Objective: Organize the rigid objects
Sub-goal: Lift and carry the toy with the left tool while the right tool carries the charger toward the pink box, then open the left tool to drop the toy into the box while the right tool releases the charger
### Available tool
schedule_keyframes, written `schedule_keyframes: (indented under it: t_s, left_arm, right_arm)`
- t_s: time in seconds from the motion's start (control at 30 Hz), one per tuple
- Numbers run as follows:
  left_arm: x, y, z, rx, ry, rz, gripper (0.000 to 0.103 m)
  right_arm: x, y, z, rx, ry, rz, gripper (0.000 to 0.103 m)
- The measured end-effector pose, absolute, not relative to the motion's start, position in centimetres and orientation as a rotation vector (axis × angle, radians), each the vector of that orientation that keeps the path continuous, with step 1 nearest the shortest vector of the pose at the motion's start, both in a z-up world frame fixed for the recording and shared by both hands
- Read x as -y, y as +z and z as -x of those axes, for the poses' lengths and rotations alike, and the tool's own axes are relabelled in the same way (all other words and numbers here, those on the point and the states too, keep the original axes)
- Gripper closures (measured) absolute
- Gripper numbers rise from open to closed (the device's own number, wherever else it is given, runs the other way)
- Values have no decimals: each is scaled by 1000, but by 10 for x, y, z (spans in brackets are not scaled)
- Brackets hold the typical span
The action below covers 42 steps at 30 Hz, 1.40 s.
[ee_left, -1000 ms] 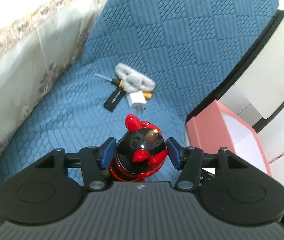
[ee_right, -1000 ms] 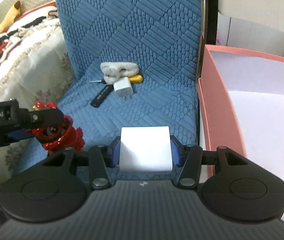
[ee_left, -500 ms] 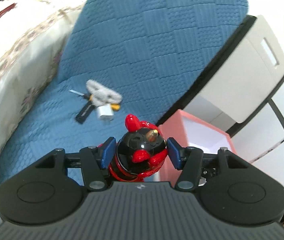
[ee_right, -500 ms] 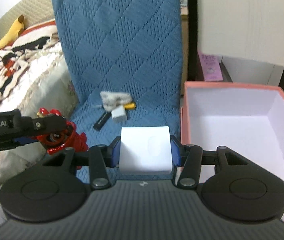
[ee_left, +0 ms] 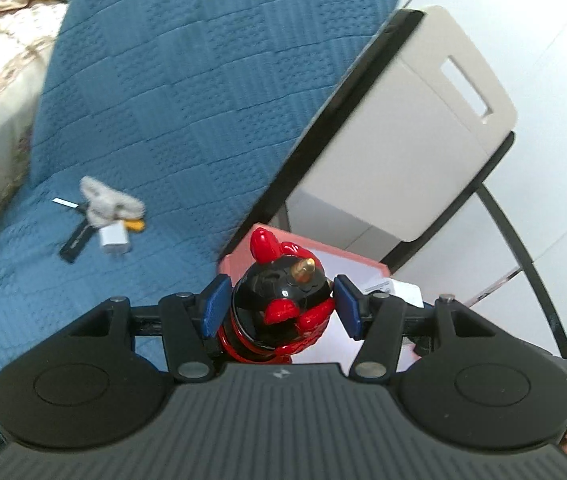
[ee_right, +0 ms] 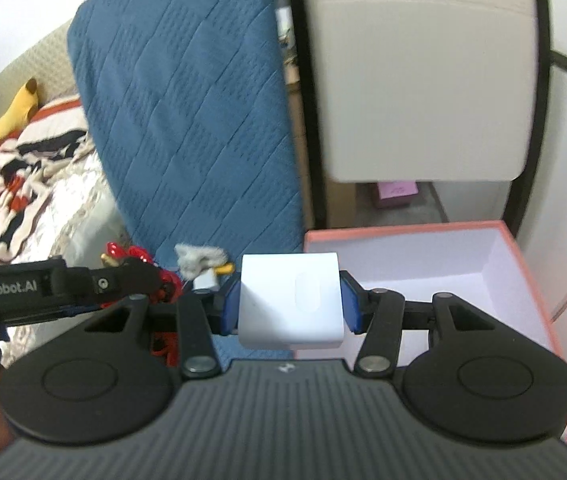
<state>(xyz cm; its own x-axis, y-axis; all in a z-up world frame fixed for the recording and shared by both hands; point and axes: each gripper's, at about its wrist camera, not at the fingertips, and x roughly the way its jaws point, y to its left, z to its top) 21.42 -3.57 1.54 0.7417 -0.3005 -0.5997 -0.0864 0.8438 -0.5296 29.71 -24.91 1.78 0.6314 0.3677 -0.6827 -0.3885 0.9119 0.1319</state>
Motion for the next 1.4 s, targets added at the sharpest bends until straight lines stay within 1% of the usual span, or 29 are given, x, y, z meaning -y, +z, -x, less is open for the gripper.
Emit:
schedule_keyframes:
  t_s: [0.33,0.6,0.7,0.87,1.23,1.27,1.3,1.33,1.4]
  left_arm:
    - [94,60,-232,-673,-176,516,41]
    - [135,57,-254,-683,-211,484,41]
    - [151,45,-261,-709,-222,472,41]
    - [177,9,-277,-782,-234,461,41]
    - [225,-87,-314,-967,-232,433,41]
    - [228,-96,-317,-983,-232,434,44]
    - [230,-103,-321,-998,-232,434,45]
    - [231,-111,-324,-1010,-230,444,49]
    - [232,-121,-328,-1019,-239,461,49]
  right_arm:
    - [305,53,-316,-706,398,6,50]
    - [340,56,-331,-690,371,-19,50]
    - [355,44,-336,-707,348,-33,50]
    - [380,10,-346,-784,313,-49,50]
    - [413,-88,-364,-998,288,-35,50]
    - [414,-96,-365,-1015,285,-29,50]
    - [415,-103,-366,-1031,283,-25,50]
    - [416,-111,-368,-1051,282,-24,50]
    - [417,-123,-372,-1075,284,-30,50]
